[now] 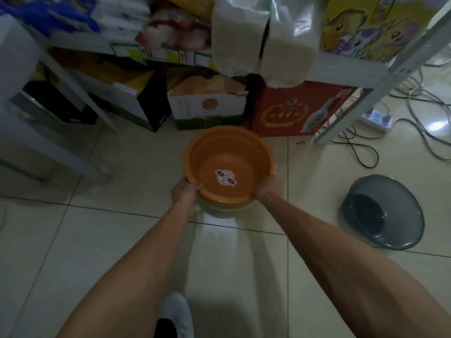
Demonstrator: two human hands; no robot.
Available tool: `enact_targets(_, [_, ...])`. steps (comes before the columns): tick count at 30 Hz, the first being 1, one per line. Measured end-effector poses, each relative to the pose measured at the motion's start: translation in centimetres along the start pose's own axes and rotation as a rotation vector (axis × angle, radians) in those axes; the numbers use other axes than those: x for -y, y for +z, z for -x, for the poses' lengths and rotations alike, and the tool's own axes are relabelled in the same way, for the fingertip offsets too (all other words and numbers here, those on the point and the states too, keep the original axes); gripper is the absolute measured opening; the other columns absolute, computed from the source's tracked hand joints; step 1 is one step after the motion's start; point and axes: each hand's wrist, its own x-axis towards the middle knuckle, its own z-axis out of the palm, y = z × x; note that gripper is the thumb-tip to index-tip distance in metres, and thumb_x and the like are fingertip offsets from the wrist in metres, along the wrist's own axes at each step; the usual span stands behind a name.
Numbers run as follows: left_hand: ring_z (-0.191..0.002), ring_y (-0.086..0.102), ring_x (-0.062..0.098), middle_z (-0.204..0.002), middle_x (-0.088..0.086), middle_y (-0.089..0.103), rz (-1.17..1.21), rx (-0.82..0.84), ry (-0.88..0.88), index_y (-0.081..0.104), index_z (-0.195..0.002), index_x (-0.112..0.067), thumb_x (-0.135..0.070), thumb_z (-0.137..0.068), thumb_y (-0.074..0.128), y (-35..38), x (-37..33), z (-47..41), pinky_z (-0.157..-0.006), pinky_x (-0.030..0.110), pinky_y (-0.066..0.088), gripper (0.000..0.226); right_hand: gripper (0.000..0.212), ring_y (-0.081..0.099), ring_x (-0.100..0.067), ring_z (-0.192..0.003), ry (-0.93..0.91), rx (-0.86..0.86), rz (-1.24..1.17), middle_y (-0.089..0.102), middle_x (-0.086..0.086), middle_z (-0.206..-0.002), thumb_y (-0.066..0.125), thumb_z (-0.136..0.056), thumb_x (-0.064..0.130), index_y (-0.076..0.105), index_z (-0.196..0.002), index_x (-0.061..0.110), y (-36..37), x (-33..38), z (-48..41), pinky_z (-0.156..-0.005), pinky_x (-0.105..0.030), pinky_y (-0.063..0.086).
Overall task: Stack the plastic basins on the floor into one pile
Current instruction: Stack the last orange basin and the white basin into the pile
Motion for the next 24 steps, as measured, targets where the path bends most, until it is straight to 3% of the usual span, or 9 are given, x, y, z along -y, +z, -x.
enact_targets(3, [-0.104, 0.068, 0.024, -0.116, -0.004, 0.074, -0.025, -0.029, -0.025, 0.071, -0.118, -0.03, -0.013, -0.078, 0.073, 0.6, 2.7, -1.0, -0.1, 0.045, 0.054, 0.043, 0.019, 0.065, -0.023, -0.083, 0.054, -0.015, -0.016, 0.069, -0.011, -0.095, 0.054, -0.097, 0.009, 0.07, -0.104, 0.003, 2.4, -1.2, -0.4, -0.07, -0.028, 0.05])
enact_targets(6, [-0.102, 0.072, 0.027, -0.108, -0.006, 0.077, 0.002, -0.088, 0.0, 0.073, -0.093, -0.045, -0.018, -0.067, 0.069, 0.6, 5.2, -3.2, -0.094, 0.05, 0.059, 0.037, 0.023, 0.071, -0.032, -0.094, 0.081, -0.092, -0.062, 0.072, -0.016, -0.107, 0.055, -0.093, 0.01, 0.072, -0.107, 0.001, 3.8, -1.4, -0.1, -0.08, -0.037, 0.058])
enact_targets(10, [-0.098, 0.074, 0.03, -0.106, -0.001, 0.078, 0.006, -0.132, -0.009, 0.073, -0.086, -0.042, -0.021, -0.062, 0.068, 1.0, 5.5, -3.5, -0.09, 0.051, 0.06, 0.033, 0.02, 0.066, -0.028, -0.082, 0.086, -0.088, -0.143, 0.071, -0.01, -0.097, 0.055, -0.095, 0.007, 0.072, -0.105, 0.003, 3.5, -1.5, 0.2, -0.074, -0.033, 0.053])
enact_targets(13, [-0.095, 0.073, 0.031, -0.105, 0.004, 0.077, 0.013, -0.157, -0.056, 0.074, -0.094, -0.03, -0.022, -0.058, 0.067, 1.5, 5.1, 0.7, -0.09, 0.048, 0.061, 0.038, 0.019, 0.064, -0.026, -0.081, 0.1, -0.061, -0.158, 0.069, -0.007, -0.094, 0.054, -0.095, 0.009, 0.071, -0.103, 0.006, 3.0, -3.2, 1.4, -0.075, -0.034, 0.054])
enact_targets(17, [-0.098, 0.068, 0.03, -0.107, 0.005, 0.071, -0.059, -0.196, -0.037, 0.07, -0.122, -0.024, -0.022, -0.081, 0.068, 0.7, 8.6, 7.3, -0.095, 0.047, 0.058, 0.041, 0.027, 0.066, -0.023, -0.076, 0.254, -0.026, -0.195, 0.07, -0.011, -0.097, 0.045, -0.1, 0.011, 0.064, -0.113, -0.001, 4.2, -8.5, 4.3, -0.066, -0.03, 0.05])
enact_targets(21, [-0.105, 0.068, 0.034, -0.118, 0.01, 0.072, -0.109, -0.21, -0.089, 0.068, -0.127, -0.024, -0.019, -0.088, 0.064, 0.5, 12.0, 9.9, -0.097, 0.049, 0.056, 0.039, 0.035, 0.067, -0.034, -0.098, 0.379, 0.043, -0.266, 0.068, -0.016, -0.111, 0.042, -0.101, 0.017, 0.057, -0.127, -0.001, 3.4, -12.0, 7.0, -0.079, -0.037, 0.052])
enact_targets(24, [-0.11, 0.065, 0.04, -0.128, 0.015, 0.066, -0.279, -0.226, -0.069, 0.057, -0.136, -0.023, -0.026, -0.084, 0.064, 1.3, 12.2, 10.5, -0.096, 0.049, 0.053, 0.053, 0.055, 0.069, -0.034, -0.109, 0.338, 0.203, -0.115, 0.067, -0.018, -0.124, 0.055, -0.095, 0.026, 0.047, -0.142, -0.003, 1.1, -12.9, 7.5, -0.09, -0.04, 0.058])
